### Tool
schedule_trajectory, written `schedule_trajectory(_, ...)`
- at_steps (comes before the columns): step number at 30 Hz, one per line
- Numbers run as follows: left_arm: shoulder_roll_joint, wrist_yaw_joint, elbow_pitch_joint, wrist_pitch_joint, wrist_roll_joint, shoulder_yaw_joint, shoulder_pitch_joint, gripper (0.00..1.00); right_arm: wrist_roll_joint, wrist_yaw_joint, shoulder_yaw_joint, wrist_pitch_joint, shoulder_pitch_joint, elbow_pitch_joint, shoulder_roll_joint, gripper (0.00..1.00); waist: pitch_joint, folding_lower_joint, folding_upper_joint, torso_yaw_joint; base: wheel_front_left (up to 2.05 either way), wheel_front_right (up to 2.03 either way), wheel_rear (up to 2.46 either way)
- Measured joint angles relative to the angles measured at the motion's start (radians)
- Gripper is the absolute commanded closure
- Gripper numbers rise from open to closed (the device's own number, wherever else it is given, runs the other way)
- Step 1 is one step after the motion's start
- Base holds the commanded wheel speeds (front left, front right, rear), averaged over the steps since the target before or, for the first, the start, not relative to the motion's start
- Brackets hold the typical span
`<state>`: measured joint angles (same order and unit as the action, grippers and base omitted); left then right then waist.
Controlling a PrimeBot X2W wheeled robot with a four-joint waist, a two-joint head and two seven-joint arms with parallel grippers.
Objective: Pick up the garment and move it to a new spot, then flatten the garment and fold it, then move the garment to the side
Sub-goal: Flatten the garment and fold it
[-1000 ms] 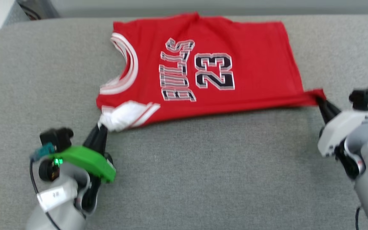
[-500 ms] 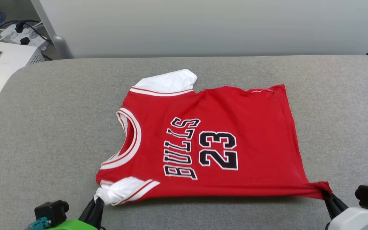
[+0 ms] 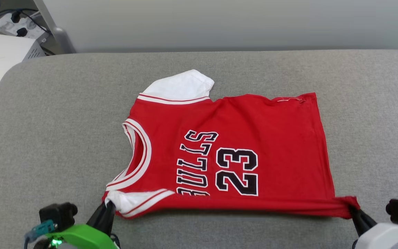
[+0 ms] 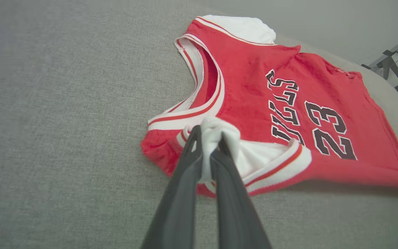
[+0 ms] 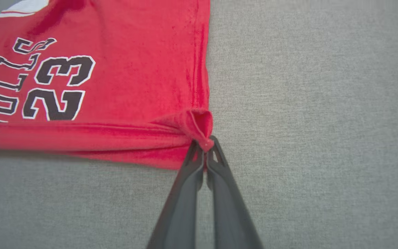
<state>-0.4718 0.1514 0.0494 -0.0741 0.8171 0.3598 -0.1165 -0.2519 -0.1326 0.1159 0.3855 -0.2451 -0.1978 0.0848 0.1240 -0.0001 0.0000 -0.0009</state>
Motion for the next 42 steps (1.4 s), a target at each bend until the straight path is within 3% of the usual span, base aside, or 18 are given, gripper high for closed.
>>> schedule_trajectory(9, 0.002, -0.052, -0.088, -0.002, -0.044, 0.019, 0.206, 1.0, -0.01, 0.0, -0.041, -0.004, 0.187, 0.067, 0.066, 1.0, 0.088, 0.0001, 0.0, -0.001, 0.0, 0.0, 0.0)
schedule_trajectory(24, 0.054, -0.151, -0.331, -0.024, -0.043, 0.057, 0.359, 1.0, -0.056, 0.001, -0.137, -0.134, 0.38, 0.341, 0.107, 1.0, 0.219, 0.0001, 0.0, -0.006, 0.0, 0.0, 0.0)
schedule_trajectory(25, 0.061, -0.171, -0.353, -0.023, -0.04, 0.062, 0.374, 0.49, -0.07, 0.001, -0.147, -0.165, 0.397, 0.378, 0.112, 0.6, 0.218, 0.0001, 0.0, -0.005, 0.0, 0.0, 0.0)
schedule_trajectory(26, 0.063, -0.176, -0.36, -0.023, -0.039, 0.064, 0.376, 0.1, -0.073, 0.001, -0.15, -0.18, 0.398, 0.386, 0.113, 0.12, 0.215, 0.0001, 0.0, -0.004, 0.0, 0.0, 0.0)
schedule_trajectory(27, 0.066, -0.179, -0.365, -0.031, -0.036, 0.063, 0.378, 0.0, -0.074, 0.001, -0.155, -0.199, 0.398, 0.391, 0.116, 0.0, 0.211, 0.0001, 0.0, -0.003, 0.0, 0.0, 0.0)
schedule_trajectory(30, 0.069, -0.179, -0.377, -0.036, -0.036, 0.066, 0.379, 0.0, -0.073, 0.001, -0.161, -0.269, 0.399, 0.394, 0.121, 0.0, 0.195, 0.0002, 0.0, 0.0, 0.0, 0.0, 0.0)
schedule_trajectory(35, 0.062, -0.138, -0.382, -0.041, -0.036, 0.05, 0.378, 0.0, -0.062, 0.001, -0.134, -0.365, 0.393, 0.382, 0.127, 0.0, 0.155, 0.0002, 0.0, 0.002, 0.0, 0.0, 0.0)
schedule_trajectory(42, 0.001, -0.074, -0.331, 0.009, -0.036, 0.021, 0.355, 0.0, -0.02, 0.001, -0.085, -0.412, 0.348, 0.31, 0.098, 0.0, 0.087, 0.0002, 0.0, 0.007, 0.0, 0.0, 0.0)
